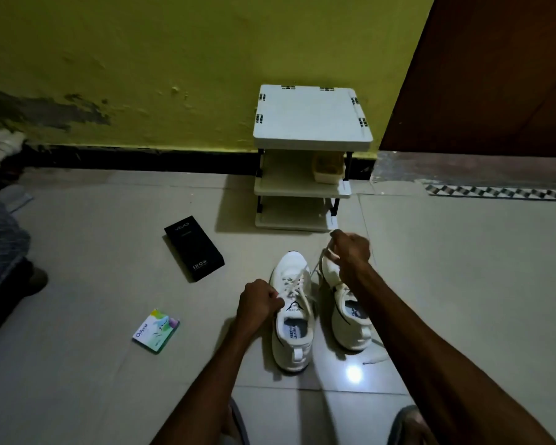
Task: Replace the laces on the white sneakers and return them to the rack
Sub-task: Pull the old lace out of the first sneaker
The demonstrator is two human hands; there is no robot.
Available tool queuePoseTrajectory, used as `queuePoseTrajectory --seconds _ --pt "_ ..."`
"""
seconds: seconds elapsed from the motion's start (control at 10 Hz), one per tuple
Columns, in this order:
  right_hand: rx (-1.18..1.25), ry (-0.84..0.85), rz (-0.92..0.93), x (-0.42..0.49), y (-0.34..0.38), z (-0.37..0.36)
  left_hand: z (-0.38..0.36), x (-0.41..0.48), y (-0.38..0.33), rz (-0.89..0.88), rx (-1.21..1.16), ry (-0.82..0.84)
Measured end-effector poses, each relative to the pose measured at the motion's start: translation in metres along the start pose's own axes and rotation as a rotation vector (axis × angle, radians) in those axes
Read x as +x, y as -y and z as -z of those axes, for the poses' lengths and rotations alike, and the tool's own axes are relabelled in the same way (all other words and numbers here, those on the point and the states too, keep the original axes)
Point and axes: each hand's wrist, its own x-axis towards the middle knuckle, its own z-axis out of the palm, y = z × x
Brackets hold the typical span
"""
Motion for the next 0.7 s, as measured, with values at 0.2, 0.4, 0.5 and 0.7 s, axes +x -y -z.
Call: queuePoseTrajectory --seconds 0.2,0.4,0.5,0.7 --pt "-0.225 0.317 -0.074 -0.017 -0.032 -0.011 0.001 0.0 -0.001 0.028 -0.008 0.01" --pt "-1.565 0.594 0.826 -0.028 -0.062 -0.009 0.002 -0.001 -0.004 0.048 0.011 -0.003" --pt "-1.678 0.573 0.864 -0.035 -0.06 -0.013 0.002 -0.001 -0.004 0.041 0.019 0.021" --pt "-0.78 0.14 0.529 -0.023 -0.048 -0.006 0.003 -0.007 -0.006 0.034 -0.018 0.005"
